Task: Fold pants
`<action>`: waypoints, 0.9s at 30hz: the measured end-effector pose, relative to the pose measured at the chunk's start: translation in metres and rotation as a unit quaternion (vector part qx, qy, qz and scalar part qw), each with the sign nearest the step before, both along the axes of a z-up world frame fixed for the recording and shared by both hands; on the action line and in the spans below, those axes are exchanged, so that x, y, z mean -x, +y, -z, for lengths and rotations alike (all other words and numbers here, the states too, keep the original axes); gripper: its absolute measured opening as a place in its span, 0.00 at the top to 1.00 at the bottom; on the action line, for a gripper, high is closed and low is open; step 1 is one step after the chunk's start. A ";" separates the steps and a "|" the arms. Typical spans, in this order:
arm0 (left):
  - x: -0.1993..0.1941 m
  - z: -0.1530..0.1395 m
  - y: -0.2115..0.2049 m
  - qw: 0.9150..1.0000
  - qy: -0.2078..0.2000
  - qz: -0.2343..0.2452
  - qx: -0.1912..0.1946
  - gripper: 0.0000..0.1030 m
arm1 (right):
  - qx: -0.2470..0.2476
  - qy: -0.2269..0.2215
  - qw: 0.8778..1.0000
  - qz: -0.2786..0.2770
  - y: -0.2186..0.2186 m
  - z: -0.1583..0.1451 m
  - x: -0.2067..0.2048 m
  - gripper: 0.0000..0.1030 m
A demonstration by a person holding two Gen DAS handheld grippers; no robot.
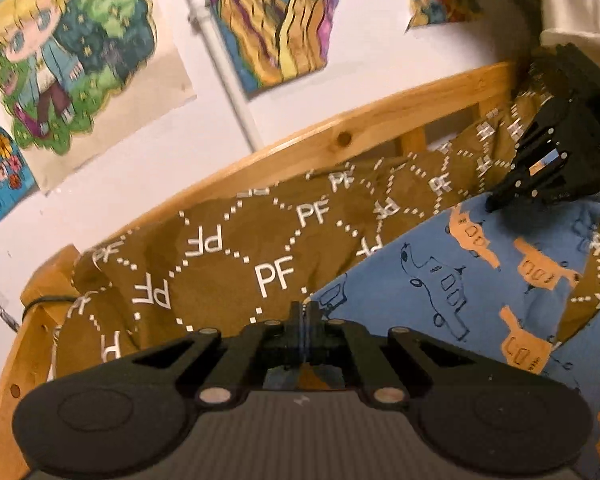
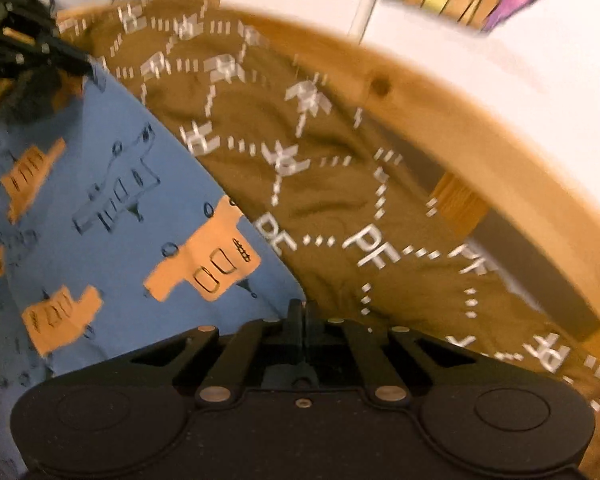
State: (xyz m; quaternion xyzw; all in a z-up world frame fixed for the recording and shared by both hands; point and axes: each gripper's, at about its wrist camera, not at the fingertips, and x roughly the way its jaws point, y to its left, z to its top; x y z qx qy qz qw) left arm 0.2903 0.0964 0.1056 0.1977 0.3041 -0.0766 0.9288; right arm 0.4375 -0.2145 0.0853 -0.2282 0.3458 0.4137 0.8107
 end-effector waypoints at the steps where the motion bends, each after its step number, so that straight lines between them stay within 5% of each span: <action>1: 0.008 -0.003 0.002 1.000 -0.011 0.011 0.004 1.00 | -0.010 -0.016 1.000 0.011 -0.007 -0.007 0.011 1.00; 7: 0.070 -0.012 -0.005 0.994 -0.061 0.081 -0.025 1.00 | -0.037 -0.104 0.994 0.024 -0.045 -0.046 0.091 1.00; 14: 0.147 -0.002 -0.025 0.982 -0.051 0.164 -0.079 1.00 | -0.040 -0.151 0.988 0.000 -0.071 -0.066 0.194 1.00; 22: 0.200 0.065 -0.047 0.956 0.017 0.239 -0.169 1.00 | 0.005 -0.122 0.992 -0.038 -0.081 -0.030 0.291 1.00; 27: 0.210 0.089 -0.044 0.953 0.037 0.239 -0.180 1.00 | 0.027 -0.120 0.991 -0.045 -0.073 0.003 0.327 1.00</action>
